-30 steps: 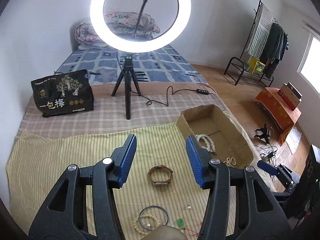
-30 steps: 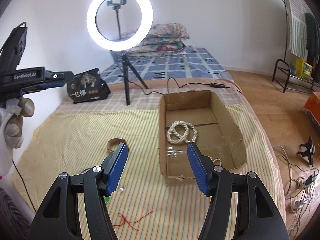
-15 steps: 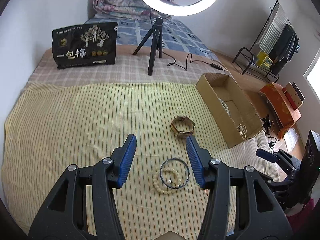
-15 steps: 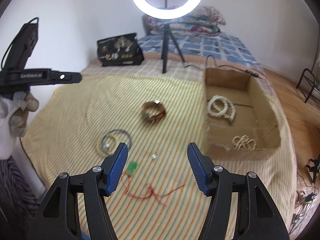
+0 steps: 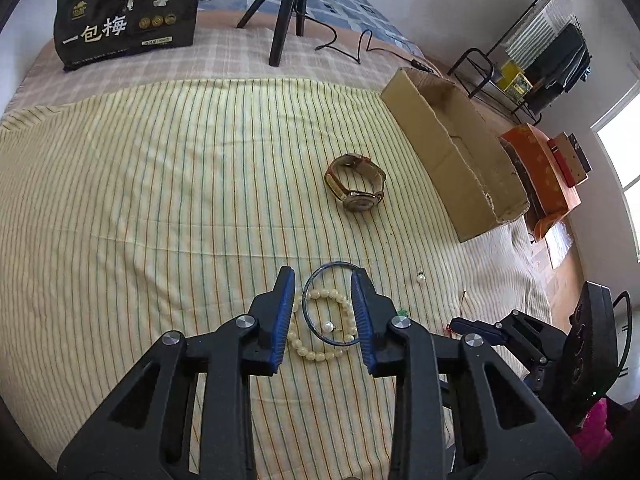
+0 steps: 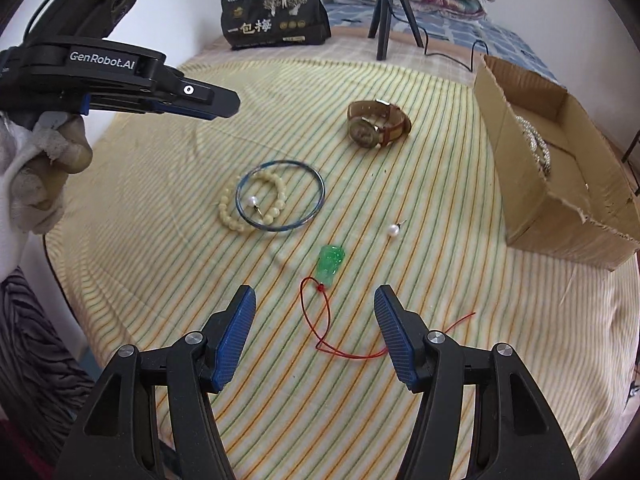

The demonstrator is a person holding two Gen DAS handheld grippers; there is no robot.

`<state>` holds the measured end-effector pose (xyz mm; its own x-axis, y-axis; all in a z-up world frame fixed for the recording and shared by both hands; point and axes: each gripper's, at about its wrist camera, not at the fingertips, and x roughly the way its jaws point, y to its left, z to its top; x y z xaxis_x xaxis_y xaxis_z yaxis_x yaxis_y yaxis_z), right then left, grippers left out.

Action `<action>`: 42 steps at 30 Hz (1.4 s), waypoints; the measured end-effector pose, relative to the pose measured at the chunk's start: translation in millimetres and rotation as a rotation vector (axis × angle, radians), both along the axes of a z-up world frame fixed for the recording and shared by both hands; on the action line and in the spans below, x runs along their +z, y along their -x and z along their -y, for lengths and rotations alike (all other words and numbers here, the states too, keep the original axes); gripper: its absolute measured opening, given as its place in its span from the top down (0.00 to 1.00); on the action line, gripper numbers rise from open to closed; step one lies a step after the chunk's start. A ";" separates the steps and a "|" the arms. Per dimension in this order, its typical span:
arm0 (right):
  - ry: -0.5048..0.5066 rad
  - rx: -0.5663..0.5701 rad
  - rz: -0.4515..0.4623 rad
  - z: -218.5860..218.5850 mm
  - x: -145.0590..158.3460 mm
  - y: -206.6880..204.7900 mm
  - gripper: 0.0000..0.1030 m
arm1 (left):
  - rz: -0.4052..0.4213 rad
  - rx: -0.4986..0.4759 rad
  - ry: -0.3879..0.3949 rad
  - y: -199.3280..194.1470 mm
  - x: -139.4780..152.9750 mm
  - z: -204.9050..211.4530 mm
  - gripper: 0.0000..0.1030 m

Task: Organize jewelry
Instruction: 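Grasp the blue bangle with the left tool while the right tool grasps the green jade pendant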

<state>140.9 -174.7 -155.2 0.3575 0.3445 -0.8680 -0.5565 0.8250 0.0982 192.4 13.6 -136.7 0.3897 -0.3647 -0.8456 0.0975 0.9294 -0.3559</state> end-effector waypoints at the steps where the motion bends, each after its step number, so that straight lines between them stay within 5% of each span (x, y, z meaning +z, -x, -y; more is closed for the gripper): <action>1: 0.003 0.000 -0.001 -0.2 -0.7 -0.5 0.41 | -0.008 -0.009 0.000 -2.7 -3.4 1.7 0.72; 12: 0.020 0.006 -0.041 -3.3 -15.3 -11.0 0.54 | -0.082 -0.064 -0.029 -28.9 -42.6 21.6 0.77; 26: 0.000 0.003 -0.069 -2.1 -21.5 -23.0 0.60 | -0.105 -0.109 -0.085 -37.8 -57.5 32.4 0.80; 34: 0.021 -0.001 -0.047 -6.0 -22.7 -24.7 0.68 | -0.083 -0.108 -0.134 -36.6 -60.3 41.7 0.94; 42: 0.055 0.007 -0.023 -10.1 -23.1 -28.9 0.88 | -0.074 -0.079 -0.112 -40.2 -59.4 35.1 0.98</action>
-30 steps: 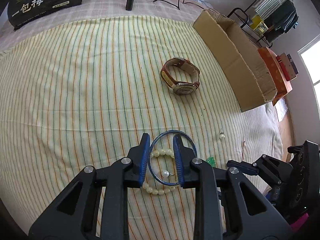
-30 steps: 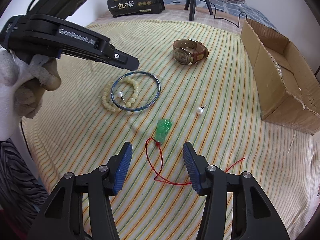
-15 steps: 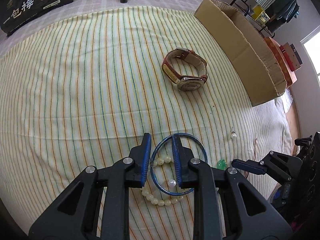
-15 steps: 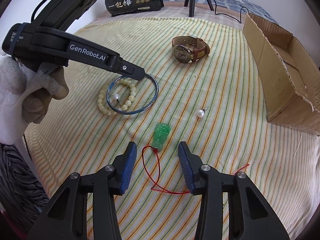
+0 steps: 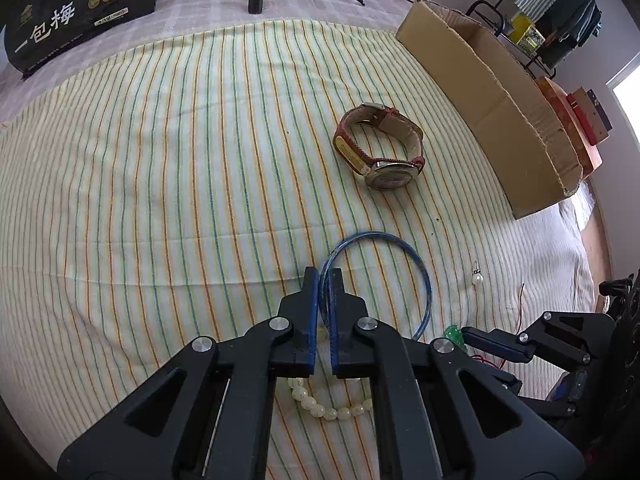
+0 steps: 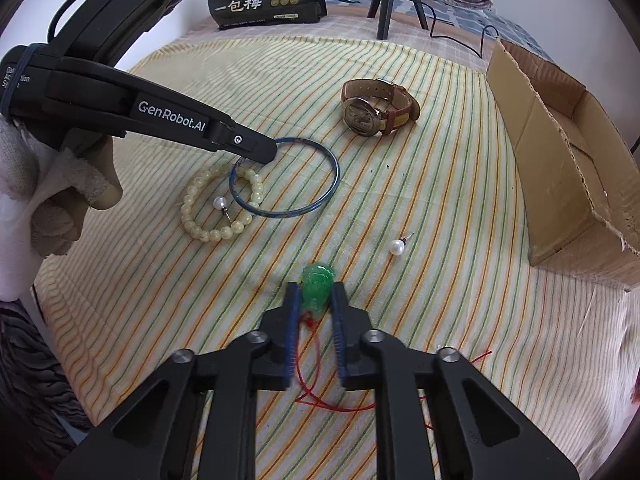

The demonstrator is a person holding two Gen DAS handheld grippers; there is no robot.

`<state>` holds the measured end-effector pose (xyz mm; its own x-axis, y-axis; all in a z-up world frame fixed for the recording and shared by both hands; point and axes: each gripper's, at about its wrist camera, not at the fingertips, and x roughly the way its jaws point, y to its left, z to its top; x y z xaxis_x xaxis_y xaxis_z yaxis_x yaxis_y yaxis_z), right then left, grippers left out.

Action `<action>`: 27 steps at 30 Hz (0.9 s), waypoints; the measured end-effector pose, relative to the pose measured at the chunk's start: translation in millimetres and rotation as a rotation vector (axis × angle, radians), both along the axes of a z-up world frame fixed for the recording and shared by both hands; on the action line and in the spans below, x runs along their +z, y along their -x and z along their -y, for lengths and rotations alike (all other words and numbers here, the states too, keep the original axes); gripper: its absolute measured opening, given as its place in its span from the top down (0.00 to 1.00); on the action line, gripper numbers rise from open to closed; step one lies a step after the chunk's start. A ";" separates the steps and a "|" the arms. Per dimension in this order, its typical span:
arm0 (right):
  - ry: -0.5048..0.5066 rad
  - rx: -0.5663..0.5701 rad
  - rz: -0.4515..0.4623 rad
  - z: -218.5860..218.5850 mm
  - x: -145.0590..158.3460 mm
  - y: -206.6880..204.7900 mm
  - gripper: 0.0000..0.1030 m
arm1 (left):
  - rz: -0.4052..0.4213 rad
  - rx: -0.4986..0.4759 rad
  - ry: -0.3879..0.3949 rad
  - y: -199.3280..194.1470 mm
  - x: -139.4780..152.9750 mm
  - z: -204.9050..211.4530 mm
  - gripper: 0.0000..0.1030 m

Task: Organize jewelry
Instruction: 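Grasp the blue bangle with the left tool while the right tool grasps the green jade pendant, then carry the blue bangle in the left tool while the right tool carries the jade pendant to the box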

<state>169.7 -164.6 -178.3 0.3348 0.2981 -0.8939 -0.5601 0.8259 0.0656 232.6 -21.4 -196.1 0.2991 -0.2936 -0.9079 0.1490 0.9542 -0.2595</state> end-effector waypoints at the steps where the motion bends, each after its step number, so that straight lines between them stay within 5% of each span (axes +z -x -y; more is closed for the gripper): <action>1: -0.003 -0.001 -0.001 0.8 0.1 -0.4 0.88 | 0.002 0.009 0.008 -0.4 0.9 -1.7 0.98; 27: -0.107 -0.031 0.095 18.6 54.4 10.9 0.88 | 0.160 0.005 0.097 23.0 76.9 7.2 0.99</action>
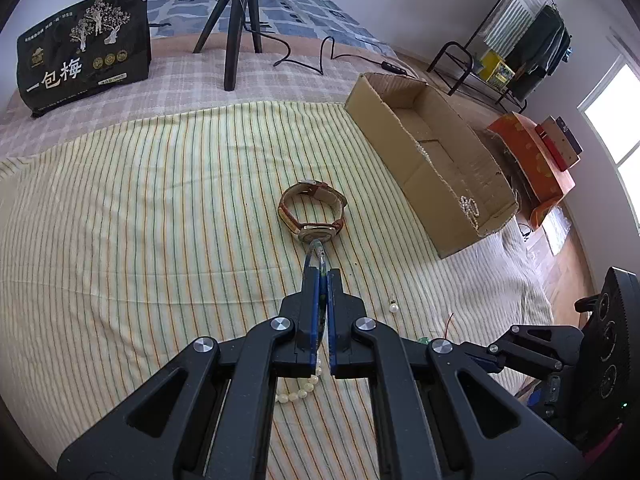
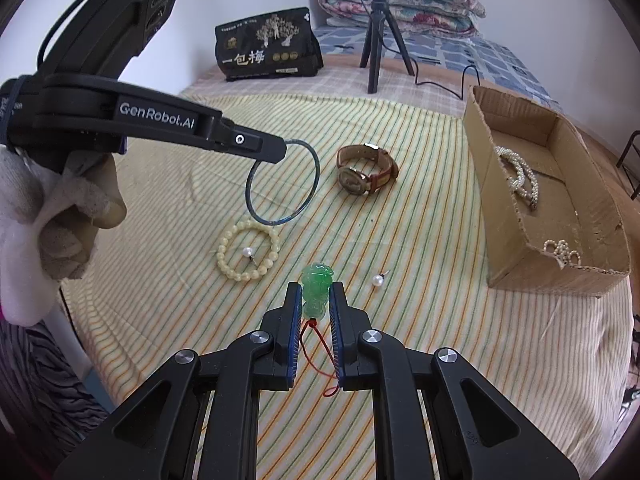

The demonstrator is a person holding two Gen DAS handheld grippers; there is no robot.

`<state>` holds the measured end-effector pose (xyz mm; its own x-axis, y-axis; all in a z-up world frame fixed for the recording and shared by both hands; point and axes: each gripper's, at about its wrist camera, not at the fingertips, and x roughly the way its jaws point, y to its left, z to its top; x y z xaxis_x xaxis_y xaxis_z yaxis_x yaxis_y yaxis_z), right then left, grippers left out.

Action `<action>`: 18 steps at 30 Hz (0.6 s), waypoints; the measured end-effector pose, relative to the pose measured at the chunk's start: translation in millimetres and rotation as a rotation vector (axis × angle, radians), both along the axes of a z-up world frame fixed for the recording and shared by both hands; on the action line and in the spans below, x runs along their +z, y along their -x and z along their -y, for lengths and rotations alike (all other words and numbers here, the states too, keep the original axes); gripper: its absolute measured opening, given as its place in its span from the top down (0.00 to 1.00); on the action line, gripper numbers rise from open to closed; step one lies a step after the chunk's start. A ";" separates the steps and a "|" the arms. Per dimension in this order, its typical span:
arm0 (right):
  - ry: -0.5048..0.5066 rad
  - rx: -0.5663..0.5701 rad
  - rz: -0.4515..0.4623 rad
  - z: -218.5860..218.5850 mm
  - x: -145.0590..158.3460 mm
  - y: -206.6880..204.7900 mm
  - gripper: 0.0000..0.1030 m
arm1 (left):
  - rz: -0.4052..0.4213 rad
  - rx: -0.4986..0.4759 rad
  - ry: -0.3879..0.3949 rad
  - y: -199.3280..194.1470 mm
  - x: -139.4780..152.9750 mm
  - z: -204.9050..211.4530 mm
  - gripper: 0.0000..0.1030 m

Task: Organize jewelry
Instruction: 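Carry the blue bangle in the left tool while the right tool carries the jade pendant to the box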

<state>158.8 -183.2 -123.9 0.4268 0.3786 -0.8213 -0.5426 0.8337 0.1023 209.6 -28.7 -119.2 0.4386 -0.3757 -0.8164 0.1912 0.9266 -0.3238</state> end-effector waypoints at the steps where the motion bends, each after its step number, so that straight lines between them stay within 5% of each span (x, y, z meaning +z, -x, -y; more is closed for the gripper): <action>1: -0.005 -0.003 0.004 0.6 2.5 0.3 0.88 | 0.004 0.001 0.003 1.0 2.2 0.2 0.99; 18: -0.122 -0.158 0.126 65.7 62.9 -11.2 0.88 | 0.112 -0.043 0.099 14.8 57.9 28.9 0.99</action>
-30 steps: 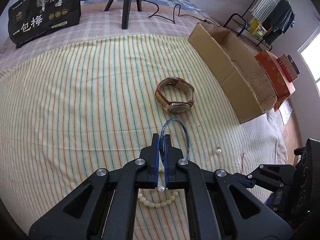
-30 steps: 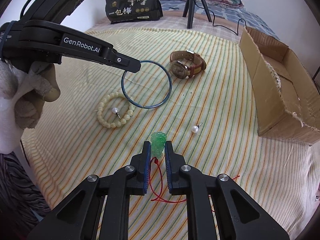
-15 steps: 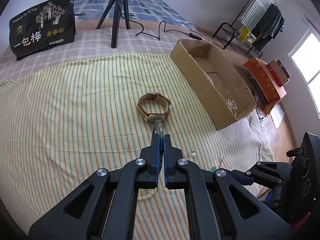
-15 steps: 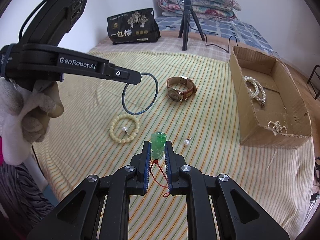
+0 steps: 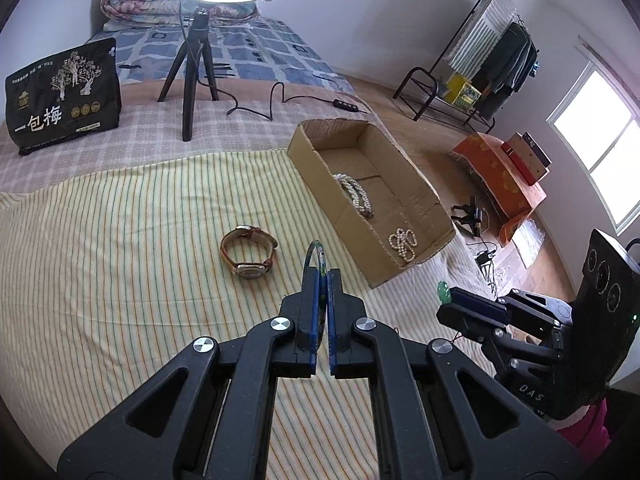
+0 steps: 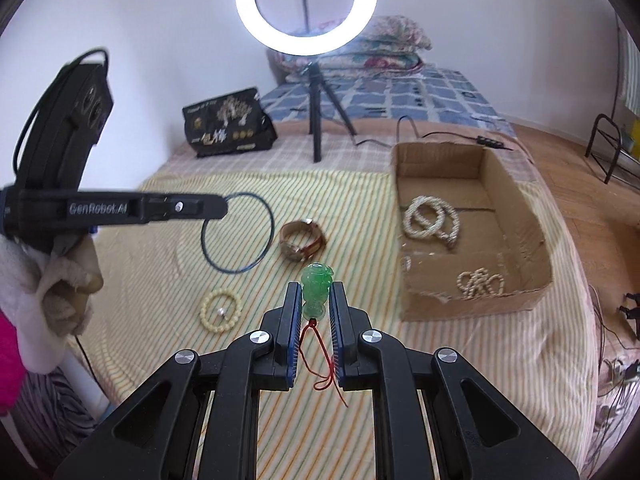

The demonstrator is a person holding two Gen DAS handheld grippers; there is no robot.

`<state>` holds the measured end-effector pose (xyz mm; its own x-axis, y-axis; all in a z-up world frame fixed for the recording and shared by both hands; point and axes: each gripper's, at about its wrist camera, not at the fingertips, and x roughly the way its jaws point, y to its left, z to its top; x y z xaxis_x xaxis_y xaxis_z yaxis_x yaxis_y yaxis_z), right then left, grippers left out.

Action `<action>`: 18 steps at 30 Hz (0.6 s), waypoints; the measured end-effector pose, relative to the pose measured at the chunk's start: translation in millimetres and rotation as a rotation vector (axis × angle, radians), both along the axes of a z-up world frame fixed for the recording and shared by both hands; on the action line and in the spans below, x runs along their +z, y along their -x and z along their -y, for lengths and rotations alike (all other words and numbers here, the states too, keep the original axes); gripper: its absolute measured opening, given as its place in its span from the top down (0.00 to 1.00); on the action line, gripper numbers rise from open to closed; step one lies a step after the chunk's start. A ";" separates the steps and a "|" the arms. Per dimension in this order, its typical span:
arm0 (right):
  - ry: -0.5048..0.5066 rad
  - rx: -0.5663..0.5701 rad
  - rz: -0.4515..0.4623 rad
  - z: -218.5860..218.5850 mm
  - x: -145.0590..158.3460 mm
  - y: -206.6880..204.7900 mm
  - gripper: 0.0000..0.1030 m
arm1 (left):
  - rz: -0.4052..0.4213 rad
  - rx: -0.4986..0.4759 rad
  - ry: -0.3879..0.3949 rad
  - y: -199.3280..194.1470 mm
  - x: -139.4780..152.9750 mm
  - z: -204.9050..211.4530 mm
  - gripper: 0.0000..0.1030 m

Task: Organize jewelry
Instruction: 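Carry the blue bangle in the left tool while the right tool carries the jade pendant to the box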

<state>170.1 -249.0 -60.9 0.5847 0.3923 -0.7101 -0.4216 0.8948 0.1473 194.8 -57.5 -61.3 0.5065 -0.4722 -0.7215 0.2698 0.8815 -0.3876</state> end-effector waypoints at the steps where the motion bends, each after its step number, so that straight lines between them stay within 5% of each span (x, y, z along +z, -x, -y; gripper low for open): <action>1: -0.007 -0.010 0.006 3.8 3.3 -0.9 0.88 | 0.005 -0.005 0.006 0.2 3.1 3.7 0.99; 18: -0.061 -0.150 0.125 49.4 53.0 -31.6 0.88 | 0.071 -0.080 0.080 -3.8 43.7 61.7 0.99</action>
